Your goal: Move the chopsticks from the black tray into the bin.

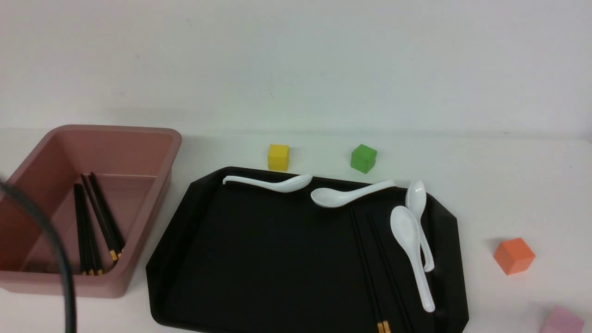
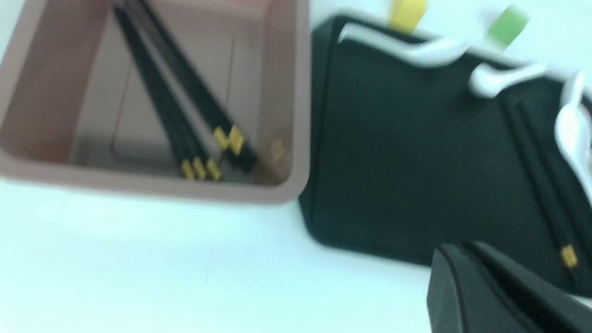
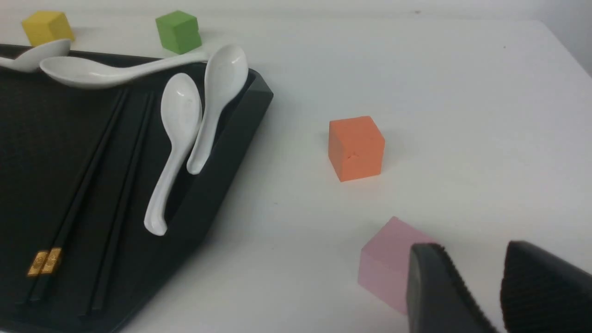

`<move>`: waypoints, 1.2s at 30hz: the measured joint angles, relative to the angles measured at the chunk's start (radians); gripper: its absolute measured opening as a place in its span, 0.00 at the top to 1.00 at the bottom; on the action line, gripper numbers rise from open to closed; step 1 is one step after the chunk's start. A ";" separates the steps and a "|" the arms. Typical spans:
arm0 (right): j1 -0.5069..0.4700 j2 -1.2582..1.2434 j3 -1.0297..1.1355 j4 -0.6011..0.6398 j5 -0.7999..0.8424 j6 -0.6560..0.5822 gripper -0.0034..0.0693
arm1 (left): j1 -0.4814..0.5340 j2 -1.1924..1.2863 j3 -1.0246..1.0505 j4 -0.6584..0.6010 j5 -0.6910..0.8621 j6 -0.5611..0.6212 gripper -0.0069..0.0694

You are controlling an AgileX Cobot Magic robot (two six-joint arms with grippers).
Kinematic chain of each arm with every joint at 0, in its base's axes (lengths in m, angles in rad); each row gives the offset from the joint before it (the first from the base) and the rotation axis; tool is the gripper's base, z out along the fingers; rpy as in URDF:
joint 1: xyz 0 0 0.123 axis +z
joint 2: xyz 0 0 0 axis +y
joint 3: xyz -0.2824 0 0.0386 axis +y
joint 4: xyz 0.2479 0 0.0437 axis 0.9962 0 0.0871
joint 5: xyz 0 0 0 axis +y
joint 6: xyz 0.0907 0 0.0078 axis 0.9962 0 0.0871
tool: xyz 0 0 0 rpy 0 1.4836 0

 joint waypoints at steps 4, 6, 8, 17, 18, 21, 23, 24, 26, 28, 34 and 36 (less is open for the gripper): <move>0.000 0.000 0.000 0.001 0.000 0.000 0.62 | 0.000 -0.117 0.099 -0.049 -0.103 0.008 0.93; 0.000 0.000 0.000 0.001 0.000 0.000 0.62 | 0.000 -0.149 0.126 -0.059 -0.118 0.010 0.93; 0.000 0.000 0.000 0.001 0.000 0.000 0.62 | 0.000 -0.167 0.147 -0.063 -0.119 0.011 0.93; 0.000 0.000 0.000 0.000 0.000 0.000 0.62 | -0.010 -0.171 0.177 -0.050 -0.121 0.014 0.93; 0.000 0.000 0.000 0.000 0.000 0.000 0.62 | -0.010 -0.171 0.177 -0.047 -0.126 0.015 0.93; 0.000 0.000 0.000 0.000 0.000 0.000 0.62 | -0.010 -0.171 0.178 -0.040 -0.159 0.015 0.93; 0.000 0.000 0.000 0.000 0.000 0.000 0.62 | -0.010 -0.171 0.186 -0.039 -0.190 0.015 0.93; 0.000 0.000 0.000 0.000 0.000 0.000 0.62 | -0.010 -0.171 0.204 -0.037 -0.227 0.015 0.93; 0.000 0.000 0.000 0.000 0.000 0.000 0.62 | -0.010 -0.171 0.231 -0.036 -0.280 0.015 0.93; 0.000 0.000 0.000 0.000 0.000 0.000 0.62 | -0.010 -0.189 0.298 -0.023 -0.347 0.008 0.93; 0.000 0.000 0.000 0.001 0.000 0.000 0.62 | -0.050 -0.323 0.468 0.108 -0.403 -0.148 0.92; 0.000 0.000 0.000 0.001 0.000 0.000 0.62 | -0.081 -0.365 0.508 0.155 -0.408 -0.220 0.92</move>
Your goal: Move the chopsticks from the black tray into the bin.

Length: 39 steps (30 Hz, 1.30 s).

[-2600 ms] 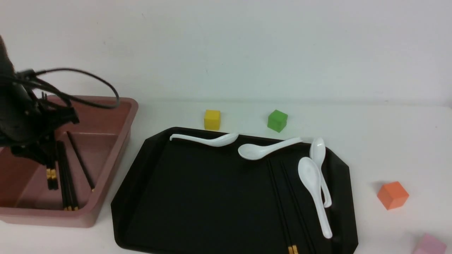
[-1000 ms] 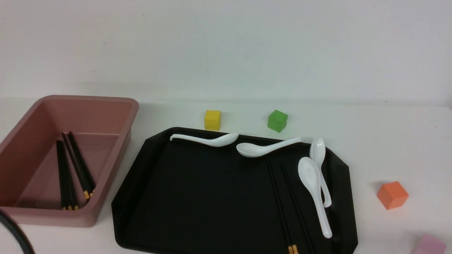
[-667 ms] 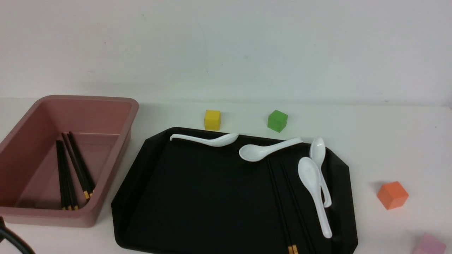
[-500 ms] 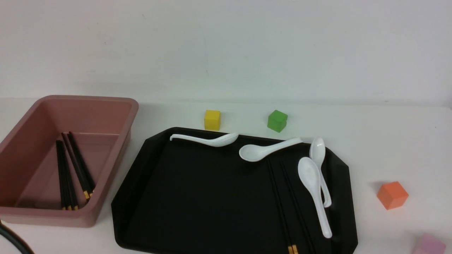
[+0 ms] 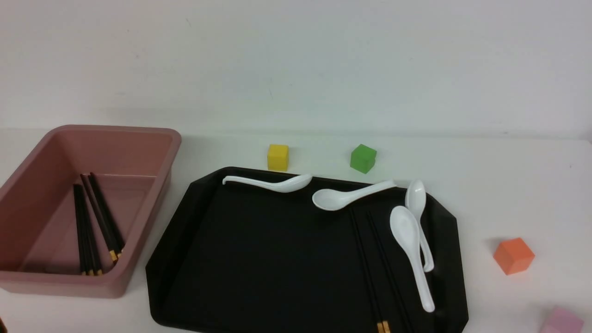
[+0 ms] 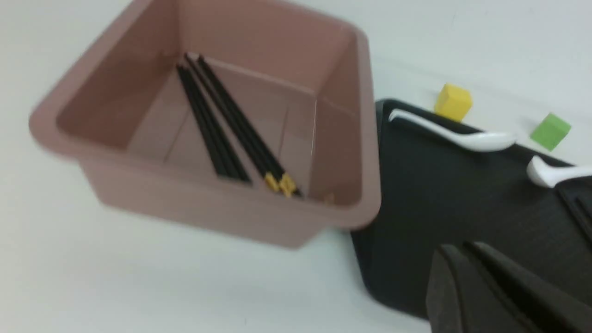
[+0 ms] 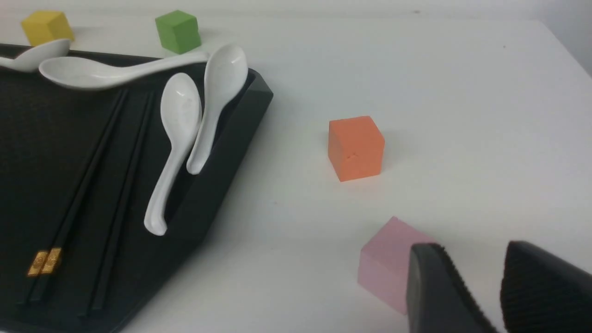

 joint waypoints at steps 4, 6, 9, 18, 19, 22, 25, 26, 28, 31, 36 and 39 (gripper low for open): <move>0.000 0.000 0.000 0.000 0.000 0.000 0.62 | -0.058 -0.096 0.092 0.095 -0.015 -0.112 0.92; 0.000 0.000 0.000 0.000 0.000 0.000 0.62 | -0.067 -0.122 0.128 0.129 -0.019 -0.133 0.92; 0.000 0.000 0.000 0.000 0.000 0.000 0.62 | -0.069 -0.129 0.178 0.155 -0.028 -0.142 0.92; 0.000 0.000 0.000 -0.001 0.000 0.000 0.62 | -0.069 -0.129 0.222 0.164 -0.082 -0.155 0.91; 0.000 0.000 0.000 -0.001 0.000 0.000 0.62 | -0.069 -0.129 0.223 0.164 -0.084 -0.155 0.91; 0.000 0.000 0.000 -0.001 0.000 0.000 0.62 | -0.069 -0.129 0.223 0.165 -0.087 -0.155 0.91; 0.000 0.000 0.000 -0.001 0.000 0.000 0.62 | -0.069 -0.129 0.224 0.165 -0.088 -0.155 0.90; 0.000 0.000 0.000 -0.001 0.000 0.000 0.62 | -0.069 -0.129 0.224 0.165 -0.088 -0.155 0.90; 0.000 0.000 0.000 -0.001 0.000 0.000 0.62 | -0.069 -0.129 0.224 0.165 -0.088 -0.155 0.90; 0.000 0.000 0.000 -0.001 0.000 0.000 0.62 | -0.069 -0.129 0.224 0.165 -0.088 -0.155 0.90; 0.000 0.000 0.000 -0.001 0.000 0.000 0.62 | -0.069 -0.129 0.224 0.165 -0.088 -0.155 0.89; 0.000 0.000 0.000 -0.001 0.000 0.000 0.62 | -0.069 -0.129 0.224 0.167 -0.088 -0.155 0.89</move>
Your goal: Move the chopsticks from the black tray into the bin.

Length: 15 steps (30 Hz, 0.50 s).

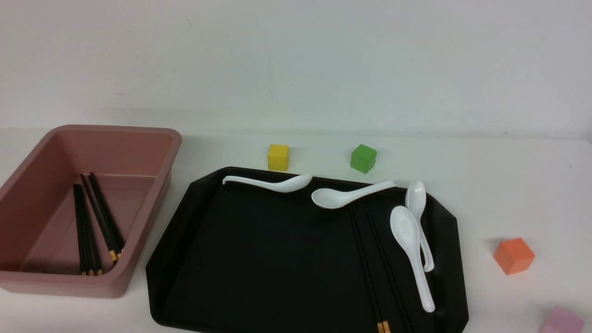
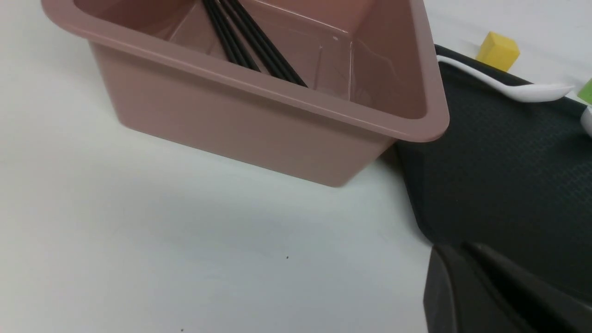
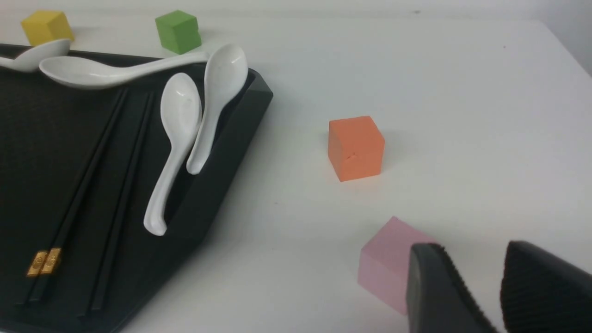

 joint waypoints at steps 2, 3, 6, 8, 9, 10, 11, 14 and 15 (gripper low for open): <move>0.000 0.000 0.000 0.000 0.000 0.000 0.62 | 0.000 0.000 0.000 0.001 0.000 0.000 0.88; 0.000 0.000 0.000 0.000 0.000 0.000 0.62 | 0.000 0.000 0.000 0.001 0.000 0.000 0.88; 0.000 0.000 0.000 0.000 0.000 0.000 0.62 | 0.000 0.000 0.000 0.001 0.000 0.000 0.88; 0.000 0.000 0.000 0.000 0.000 0.000 0.62 | 0.000 0.000 0.000 0.001 0.000 0.000 0.88; 0.000 0.000 0.000 0.000 0.000 0.000 0.62 | 0.000 0.000 0.000 0.001 0.000 0.000 0.88; 0.000 0.000 0.000 0.000 0.000 0.000 0.62 | 0.000 0.000 0.000 0.001 0.000 0.000 0.87; 0.000 0.000 0.000 0.000 0.000 0.000 0.62 | 0.000 0.000 0.000 0.001 0.000 0.000 0.87; 0.000 0.000 0.000 0.000 0.000 0.000 0.62 | 0.000 0.000 0.000 0.001 0.000 0.000 0.88; 0.000 0.000 0.000 0.000 0.000 0.000 0.62 | 0.000 0.000 0.000 0.001 0.000 0.000 0.88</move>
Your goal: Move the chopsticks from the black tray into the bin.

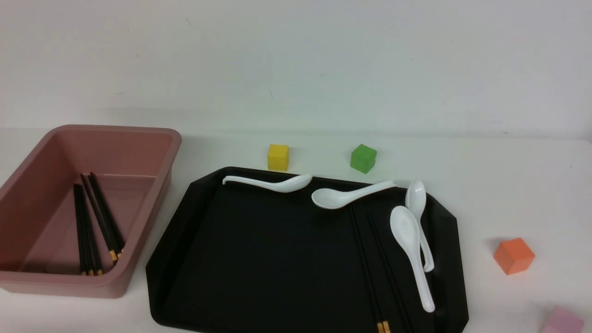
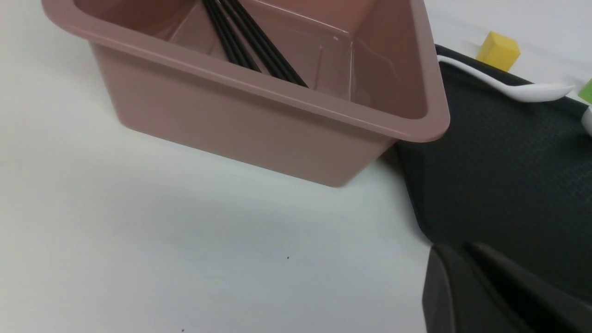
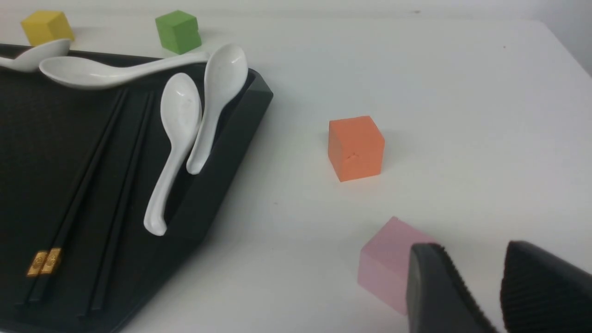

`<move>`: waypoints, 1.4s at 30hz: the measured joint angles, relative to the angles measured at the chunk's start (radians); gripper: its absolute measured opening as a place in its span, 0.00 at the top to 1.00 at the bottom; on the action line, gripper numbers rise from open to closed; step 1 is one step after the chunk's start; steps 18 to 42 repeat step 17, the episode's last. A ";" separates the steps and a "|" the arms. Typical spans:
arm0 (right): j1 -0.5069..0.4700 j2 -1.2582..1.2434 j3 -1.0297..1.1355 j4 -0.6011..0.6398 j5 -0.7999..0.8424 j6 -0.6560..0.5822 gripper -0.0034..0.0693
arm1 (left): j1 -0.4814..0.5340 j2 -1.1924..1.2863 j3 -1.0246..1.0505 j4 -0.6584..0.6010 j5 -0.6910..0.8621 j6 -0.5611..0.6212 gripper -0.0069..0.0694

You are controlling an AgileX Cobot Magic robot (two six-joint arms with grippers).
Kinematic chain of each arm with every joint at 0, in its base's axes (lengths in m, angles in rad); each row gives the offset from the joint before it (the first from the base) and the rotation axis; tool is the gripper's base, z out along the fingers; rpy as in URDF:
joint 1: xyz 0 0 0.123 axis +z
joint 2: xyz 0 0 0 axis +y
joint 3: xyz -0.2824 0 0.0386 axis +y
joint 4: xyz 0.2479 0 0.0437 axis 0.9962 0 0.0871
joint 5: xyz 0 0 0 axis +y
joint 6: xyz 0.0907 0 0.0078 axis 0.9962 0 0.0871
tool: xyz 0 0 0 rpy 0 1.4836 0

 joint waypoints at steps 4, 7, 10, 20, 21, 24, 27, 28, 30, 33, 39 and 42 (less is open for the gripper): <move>0.000 0.000 0.000 0.000 0.000 0.000 0.62 | 0.000 0.000 0.000 0.000 0.000 0.000 0.87; 0.000 0.000 0.000 0.000 0.000 0.000 0.62 | 0.000 0.000 0.000 0.000 0.000 0.000 0.87; 0.000 0.000 0.000 0.000 0.000 0.000 0.62 | 0.000 0.000 0.000 0.000 0.000 0.000 0.87; 0.000 0.000 0.000 0.000 0.000 0.000 0.62 | 0.000 0.000 0.000 0.000 0.000 0.000 0.86; 0.000 0.000 0.000 0.000 0.000 0.000 0.62 | 0.000 0.000 0.000 0.000 0.000 0.000 0.86; 0.000 0.000 0.000 0.000 0.000 0.000 0.62 | 0.000 0.000 0.000 0.000 0.000 0.000 0.86; 0.000 0.000 0.000 0.000 0.000 0.000 0.62 | 0.000 0.000 0.000 0.000 0.000 0.000 0.86; 0.000 0.000 0.000 0.000 0.000 0.000 0.62 | 0.000 0.000 0.000 0.000 0.000 0.000 0.86; 0.000 0.000 0.000 0.000 0.000 0.000 0.62 | 0.000 0.000 0.000 0.000 0.000 0.000 0.86; 0.000 0.000 0.000 0.000 0.000 0.000 0.62 | 0.000 0.000 0.000 0.000 0.000 0.000 0.86; 0.000 0.000 0.000 0.000 0.000 0.000 0.62 | 0.000 0.000 0.000 0.000 0.000 0.000 0.86; 0.000 0.000 0.000 0.000 0.000 0.000 0.62 | 0.000 0.000 0.000 0.000 0.000 0.000 0.86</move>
